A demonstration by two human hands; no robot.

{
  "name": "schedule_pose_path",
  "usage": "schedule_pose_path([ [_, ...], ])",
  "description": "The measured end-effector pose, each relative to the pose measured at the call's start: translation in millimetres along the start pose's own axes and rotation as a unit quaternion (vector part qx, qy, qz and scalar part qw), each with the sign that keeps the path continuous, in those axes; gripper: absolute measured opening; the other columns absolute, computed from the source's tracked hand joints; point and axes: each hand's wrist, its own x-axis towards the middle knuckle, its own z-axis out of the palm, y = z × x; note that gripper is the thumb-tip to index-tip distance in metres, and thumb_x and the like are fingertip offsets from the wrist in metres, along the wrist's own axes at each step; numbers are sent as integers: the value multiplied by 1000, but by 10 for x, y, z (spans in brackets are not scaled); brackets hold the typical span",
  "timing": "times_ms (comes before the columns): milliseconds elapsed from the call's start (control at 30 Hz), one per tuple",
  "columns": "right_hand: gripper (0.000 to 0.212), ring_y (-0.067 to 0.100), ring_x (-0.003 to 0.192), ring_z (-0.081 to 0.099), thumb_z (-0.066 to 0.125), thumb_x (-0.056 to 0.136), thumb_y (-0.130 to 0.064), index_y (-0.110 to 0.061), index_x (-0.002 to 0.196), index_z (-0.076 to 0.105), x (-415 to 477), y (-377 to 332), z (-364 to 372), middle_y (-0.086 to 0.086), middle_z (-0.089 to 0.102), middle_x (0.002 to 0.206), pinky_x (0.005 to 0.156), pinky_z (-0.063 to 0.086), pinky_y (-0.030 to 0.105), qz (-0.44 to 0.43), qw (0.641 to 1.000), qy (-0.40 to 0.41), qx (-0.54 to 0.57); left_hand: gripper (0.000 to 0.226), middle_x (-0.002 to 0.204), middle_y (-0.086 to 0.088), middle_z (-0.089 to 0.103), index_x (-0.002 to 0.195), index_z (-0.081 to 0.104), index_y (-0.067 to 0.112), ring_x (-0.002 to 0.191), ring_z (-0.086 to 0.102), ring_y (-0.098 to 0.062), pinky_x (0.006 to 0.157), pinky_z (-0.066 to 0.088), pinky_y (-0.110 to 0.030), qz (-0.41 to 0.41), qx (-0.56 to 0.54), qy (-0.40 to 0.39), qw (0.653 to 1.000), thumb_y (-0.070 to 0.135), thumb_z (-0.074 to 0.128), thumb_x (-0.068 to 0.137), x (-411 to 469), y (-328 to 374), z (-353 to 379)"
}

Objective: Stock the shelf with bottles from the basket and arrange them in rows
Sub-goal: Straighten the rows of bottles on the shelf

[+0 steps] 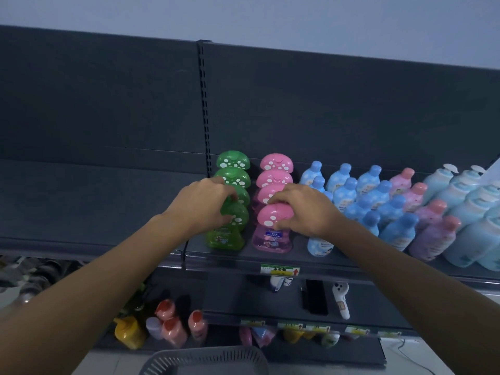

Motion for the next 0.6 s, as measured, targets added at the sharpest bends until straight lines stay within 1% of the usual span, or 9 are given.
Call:
schedule_pose_path([
  [133,70,14,118,50,78,74,-56,-31,134,56,-3,7,-52,-7,54,125,89,50,39,-14,1000,-25,7,45,120,8,56,123,60,38,105,62,-24,78,55,-39,2,15,-9,1000,50,73,81,18,-3,16],
  [200,62,12,113,52,75,76,-60,-31,129,60,16,20,-112,-7,56,119,88,50,37,-22,999,-8,28,46,119,9,58,122,61,38,103,62,-23,80,55,-39,4,9,-10,1000,55,70,80,45,-9,-26],
  [267,48,12,109,55,69,84,-57,-30,124,64,80,45,-184,-7,60,115,88,50,36,-21,998,32,58,42,116,8,61,121,63,36,100,64,-22,82,56,-39,11,-7,7,1000,54,67,83,117,-34,-104],
  [333,40,14,107,57,66,90,-49,-27,124,65,186,96,-257,-4,61,116,87,49,34,-12,996,60,58,35,114,6,63,120,65,34,101,64,-22,86,55,-39,22,-31,27,999,45,67,87,240,-77,-187],
  [367,39,16,106,58,66,91,-44,-26,125,65,243,127,-285,-2,61,117,85,47,32,-9,997,61,47,33,116,6,64,121,66,33,105,64,-21,89,54,-39,28,-44,26,998,40,67,88,313,-104,-218],
  [433,40,18,107,59,68,91,-37,-24,128,64,339,183,-308,1,61,120,83,46,30,-8,999,42,28,36,122,5,64,126,65,32,114,60,-19,97,50,-40,40,-55,-6,998,35,69,91,459,-164,-251],
  [500,42,19,109,59,70,89,-31,-24,130,64,397,223,-290,2,61,122,87,49,34,-11,1000,12,20,40,129,4,63,131,63,34,121,58,-19,102,48,-41,49,-52,-57,996,36,71,92,585,-211,-240],
  [600,43,19,113,57,72,87,-27,-26,130,64,441,249,-221,-1,61,120,88,48,34,-15,999,-18,23,43,126,7,66,131,64,36,117,59,-17,98,48,-31,64,-42,-121,990,36,74,89,703,-250,-166],
])
